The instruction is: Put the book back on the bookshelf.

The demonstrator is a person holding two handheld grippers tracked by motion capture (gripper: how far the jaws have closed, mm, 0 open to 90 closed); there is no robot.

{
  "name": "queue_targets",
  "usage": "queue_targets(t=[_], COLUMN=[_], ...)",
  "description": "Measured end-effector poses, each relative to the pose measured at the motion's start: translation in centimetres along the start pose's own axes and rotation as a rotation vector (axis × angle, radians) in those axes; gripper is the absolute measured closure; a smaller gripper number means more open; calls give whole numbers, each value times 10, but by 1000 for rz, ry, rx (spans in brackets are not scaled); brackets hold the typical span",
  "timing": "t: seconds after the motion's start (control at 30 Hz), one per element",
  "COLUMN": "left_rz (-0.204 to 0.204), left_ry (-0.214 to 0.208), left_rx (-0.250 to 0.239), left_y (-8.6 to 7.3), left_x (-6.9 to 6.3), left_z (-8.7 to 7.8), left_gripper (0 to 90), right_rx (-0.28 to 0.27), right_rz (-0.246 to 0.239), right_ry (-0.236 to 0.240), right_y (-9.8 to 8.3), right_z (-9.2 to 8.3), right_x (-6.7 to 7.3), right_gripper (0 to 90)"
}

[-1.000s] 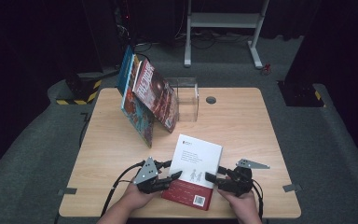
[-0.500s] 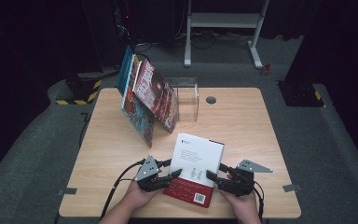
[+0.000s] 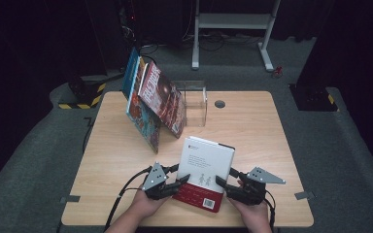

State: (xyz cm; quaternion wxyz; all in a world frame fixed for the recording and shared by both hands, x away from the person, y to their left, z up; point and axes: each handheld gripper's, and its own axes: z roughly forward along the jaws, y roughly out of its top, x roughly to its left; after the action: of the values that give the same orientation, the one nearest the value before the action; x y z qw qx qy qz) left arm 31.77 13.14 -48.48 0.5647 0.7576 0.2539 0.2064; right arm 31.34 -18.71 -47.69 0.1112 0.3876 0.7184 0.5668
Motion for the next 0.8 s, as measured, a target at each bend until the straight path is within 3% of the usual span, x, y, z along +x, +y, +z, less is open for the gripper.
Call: queue_targets(t=[0.33,0.47,0.8], left_rz=[10,68,80], left_ry=[63,138,175], left_rx=[-6,-13,-25], left_y=[0,0,-2], left_x=[-6,-15,-18], left_z=[1,1,2], left_gripper=[501,461,420], right_rx=[-21,-24,-30], right_rz=[-44,-42,-45], right_ry=[-21,-19,-21], right_y=[2,2,1], right_z=[-1,-1,-1], right_x=[3,3,3], right_gripper=[397,400,401])
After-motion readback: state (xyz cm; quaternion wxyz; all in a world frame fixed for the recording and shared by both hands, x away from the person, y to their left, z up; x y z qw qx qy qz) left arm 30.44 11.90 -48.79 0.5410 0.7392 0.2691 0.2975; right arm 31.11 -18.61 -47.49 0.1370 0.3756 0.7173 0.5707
